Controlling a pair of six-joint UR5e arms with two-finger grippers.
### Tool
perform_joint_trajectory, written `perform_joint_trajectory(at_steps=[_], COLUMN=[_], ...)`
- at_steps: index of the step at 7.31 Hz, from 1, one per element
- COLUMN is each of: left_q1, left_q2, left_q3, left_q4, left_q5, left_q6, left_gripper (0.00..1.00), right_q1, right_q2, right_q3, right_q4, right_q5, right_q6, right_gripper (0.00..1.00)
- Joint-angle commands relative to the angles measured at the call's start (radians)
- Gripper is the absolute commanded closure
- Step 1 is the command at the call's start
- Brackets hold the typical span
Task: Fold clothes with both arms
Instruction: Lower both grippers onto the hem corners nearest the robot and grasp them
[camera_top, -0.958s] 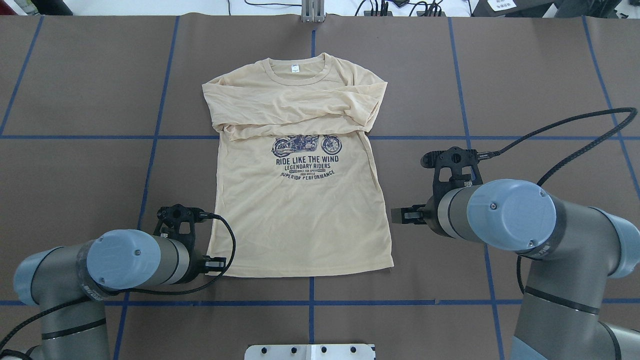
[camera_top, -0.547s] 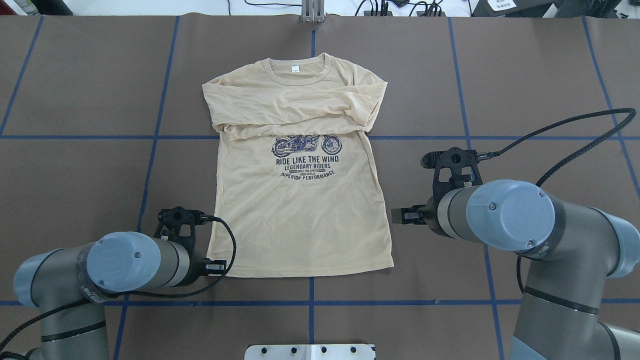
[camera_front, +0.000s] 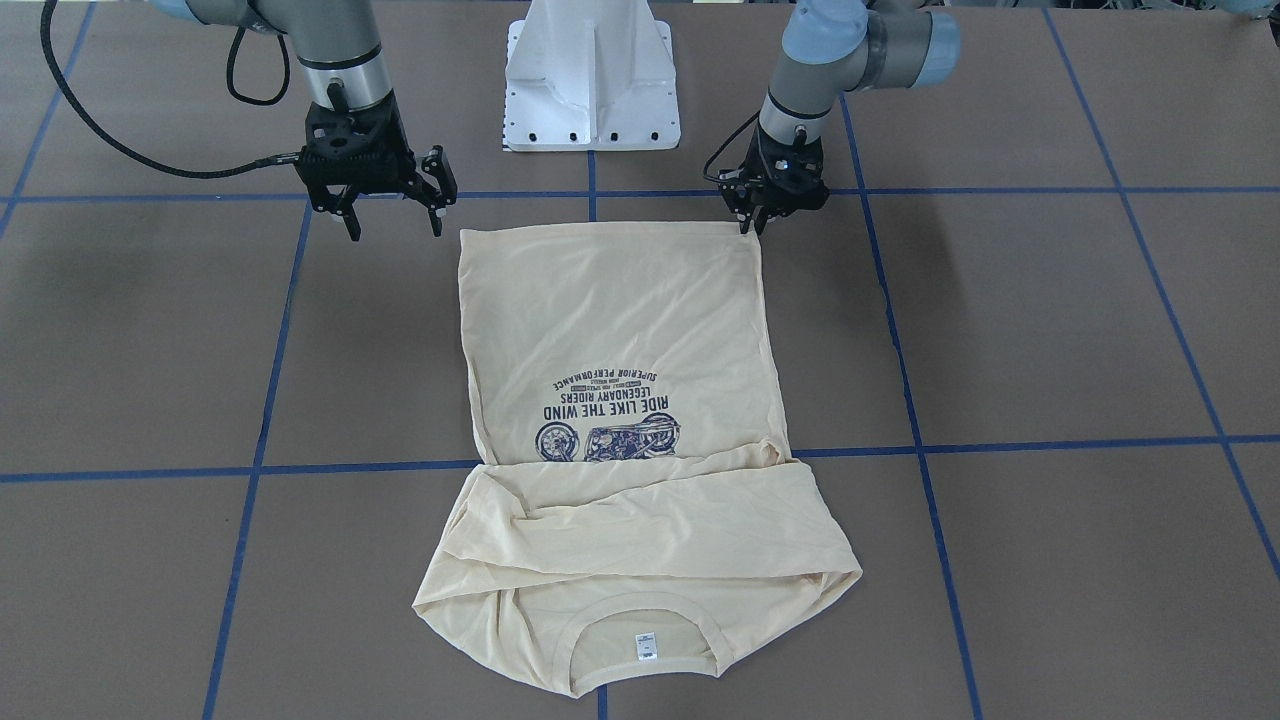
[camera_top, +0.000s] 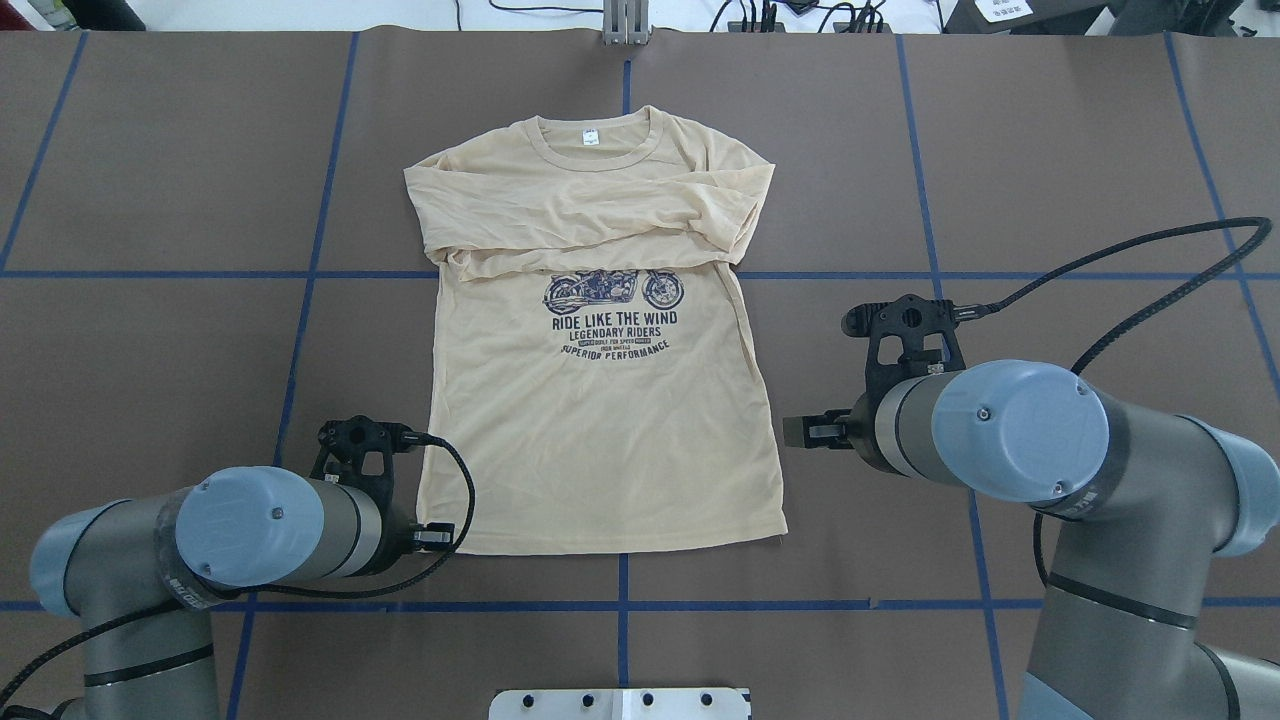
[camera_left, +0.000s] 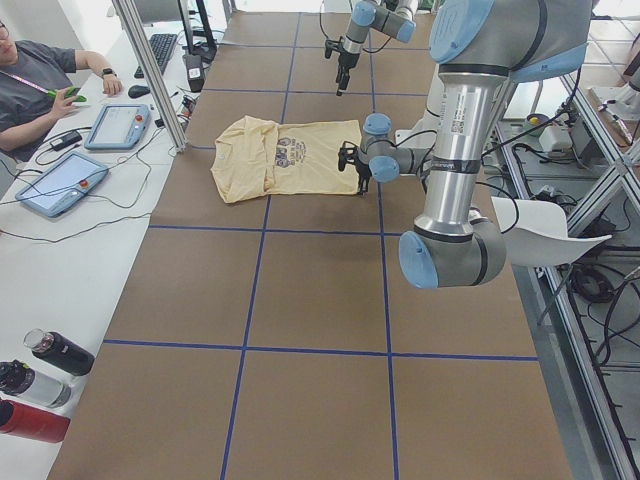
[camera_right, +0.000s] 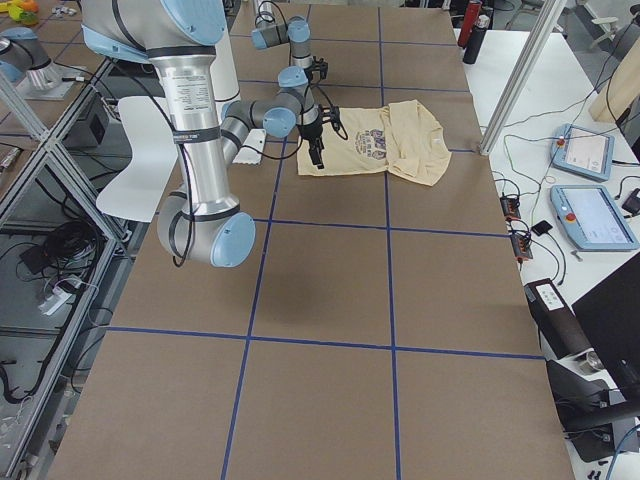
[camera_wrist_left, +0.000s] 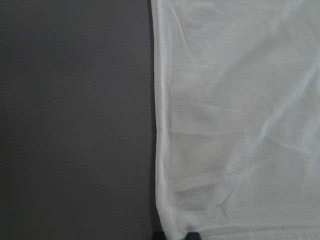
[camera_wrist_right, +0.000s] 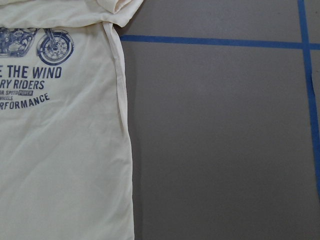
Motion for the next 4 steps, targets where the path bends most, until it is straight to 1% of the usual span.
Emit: perform_joint_trajectory(at_steps=[1,2,3,4], left_q1=[0.0,-0.001,0.0,0.0], left_q2=[0.0,0.0,-0.001,-0.001], left_q3=[-0.015,-0.029,-0.029,-0.032], left_q4=[0.0,0.0,0.0,0.0], left_q5=[0.001,0.001,0.001,0.001], left_q6=[-0.002,-0.004,-0.004,-0.004], left_gripper=[1.0,1.0,1.0,1.0], right_q1=[-0.025,-0.077,-0.145,-0.187], right_q2=[0.002,0.011,0.011,0.005], right_q3=[-0.008,-0.034,-0.066,-0.114], right_q4=[0.0,0.002,0.053,0.125], right_q5=[-0.015,-0.062,-0.126,-0.174], right_q6=[0.016,0.092,0.146,0.161], right_gripper=[0.0,0.01,0.01,0.01])
